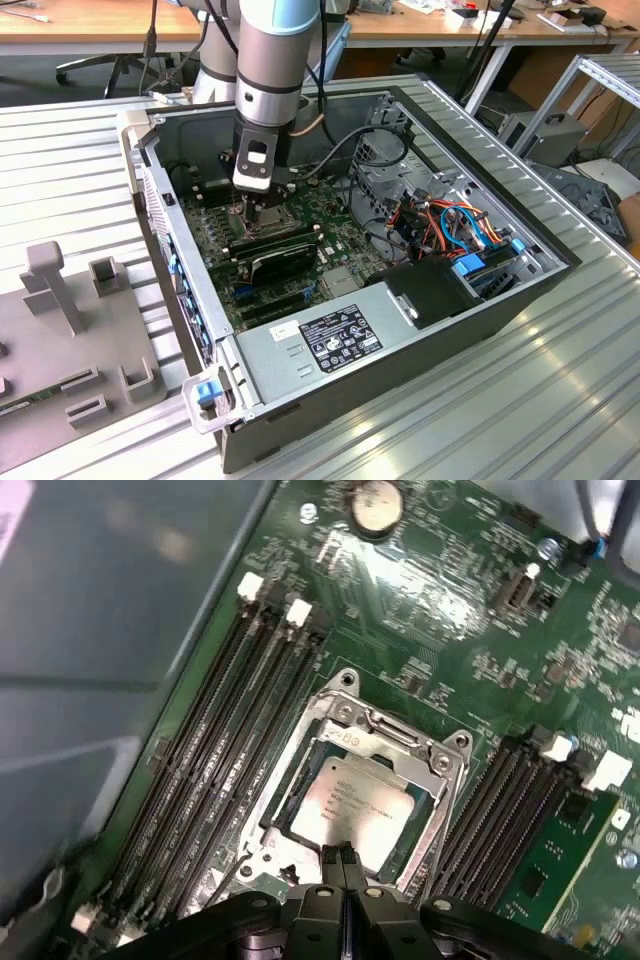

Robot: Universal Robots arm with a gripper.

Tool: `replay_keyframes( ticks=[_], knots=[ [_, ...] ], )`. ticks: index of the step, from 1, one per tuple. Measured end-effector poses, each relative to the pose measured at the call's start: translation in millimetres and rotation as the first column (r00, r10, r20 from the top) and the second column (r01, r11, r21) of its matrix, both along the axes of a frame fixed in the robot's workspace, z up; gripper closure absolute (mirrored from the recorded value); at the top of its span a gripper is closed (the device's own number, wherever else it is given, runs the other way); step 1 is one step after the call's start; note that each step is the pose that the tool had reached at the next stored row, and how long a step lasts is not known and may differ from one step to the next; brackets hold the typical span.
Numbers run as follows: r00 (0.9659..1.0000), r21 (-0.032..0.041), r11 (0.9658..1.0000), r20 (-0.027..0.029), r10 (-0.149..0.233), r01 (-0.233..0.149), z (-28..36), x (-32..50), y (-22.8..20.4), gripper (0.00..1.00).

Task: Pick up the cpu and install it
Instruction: 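Close the cpu cover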

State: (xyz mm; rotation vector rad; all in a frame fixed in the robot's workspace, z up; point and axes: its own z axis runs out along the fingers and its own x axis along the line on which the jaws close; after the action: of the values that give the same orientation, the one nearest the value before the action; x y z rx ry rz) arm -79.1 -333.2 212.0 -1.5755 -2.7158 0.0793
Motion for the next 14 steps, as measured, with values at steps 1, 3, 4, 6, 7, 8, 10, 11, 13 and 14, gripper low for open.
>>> replay_keyframes(
  ticks=[1,3,4,6,7,8,10,11,13,14],
  knots=[
    [0.9997,0.0000,0.9997,0.0000,0.024,-0.024,0.0,0.0,0.0,0.89],
    [0.9981,-0.0001,0.9981,0.0000,0.061,-0.061,0.0,0.0,0.0,0.89],
    [0.9968,0.0000,0.9968,0.0000,0.079,-0.079,-0.1,0.0,0.0,0.89],
    [0.9889,0.0000,0.9889,0.0000,0.149,-0.149,-0.2,0.0,0.0,0.89],
    [0.9859,0.0000,0.9859,0.0000,0.168,-0.168,-0.2,0.0,0.0,0.89],
    [0.9828,0.0000,0.9828,0.0000,0.185,-0.185,-0.2,0.0,0.0,0.89],
    [0.9671,0.0000,0.9671,0.0000,0.254,-0.254,-0.2,0.0,0.0,0.89],
    [0.9567,0.0000,0.9567,0.0001,0.291,-0.291,-0.3,0.0,0.0,0.89],
    [0.9458,0.0000,0.9458,0.0001,0.325,-0.325,-0.3,0.0,0.0,0.89],
    [0.9354,0.0001,0.9354,0.0002,0.353,-0.353,-0.4,0.0,0.0,0.89]
  ],
)
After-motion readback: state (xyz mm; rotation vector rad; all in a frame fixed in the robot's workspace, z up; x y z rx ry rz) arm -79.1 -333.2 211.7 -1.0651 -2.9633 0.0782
